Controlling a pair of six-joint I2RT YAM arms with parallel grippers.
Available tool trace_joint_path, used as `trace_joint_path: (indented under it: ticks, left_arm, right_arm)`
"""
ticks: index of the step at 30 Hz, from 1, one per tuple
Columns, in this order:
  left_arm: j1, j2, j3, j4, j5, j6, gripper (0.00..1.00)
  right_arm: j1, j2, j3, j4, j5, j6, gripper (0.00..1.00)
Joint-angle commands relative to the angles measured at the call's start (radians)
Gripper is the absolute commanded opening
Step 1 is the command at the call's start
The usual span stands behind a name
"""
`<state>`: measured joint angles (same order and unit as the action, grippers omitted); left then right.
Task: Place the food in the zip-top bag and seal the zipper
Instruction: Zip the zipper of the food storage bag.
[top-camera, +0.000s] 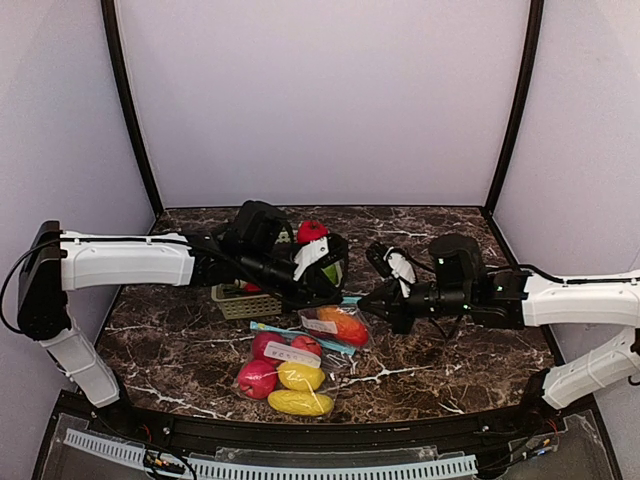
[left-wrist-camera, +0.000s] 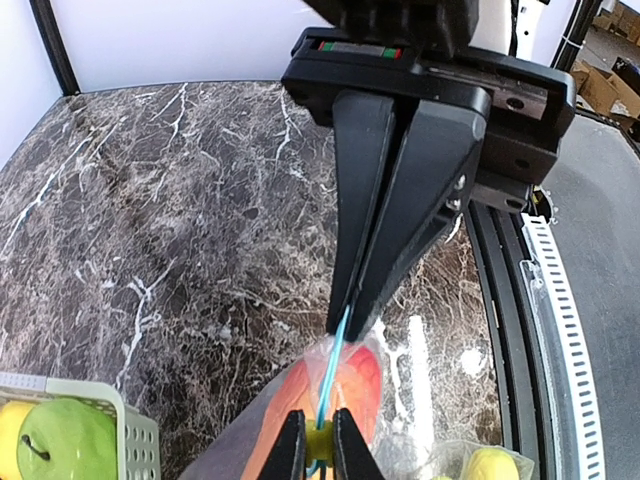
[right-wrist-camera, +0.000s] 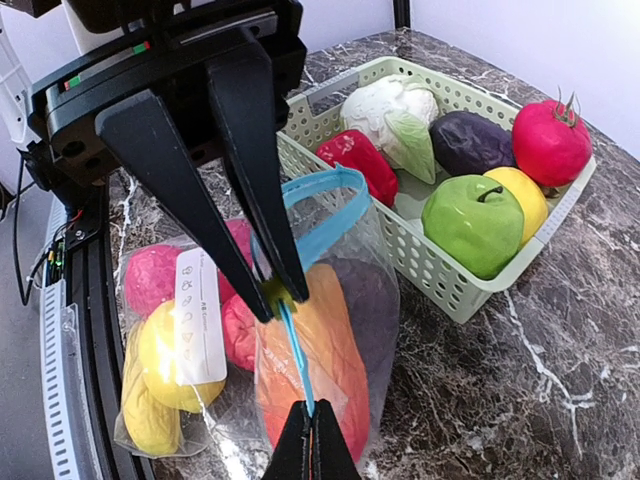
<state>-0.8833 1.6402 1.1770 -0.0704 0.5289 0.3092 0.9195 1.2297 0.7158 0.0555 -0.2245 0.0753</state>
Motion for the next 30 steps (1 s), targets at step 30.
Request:
trace_joint_path:
  ticks: [30]
  left_arm:
    - [0.118,-0.158,-0.152,-0.156,-0.161,-0.045,0.09]
  right_arm:
    - [-0.072,0.000,0.023,-0.165,0.301,0.082,0.00]
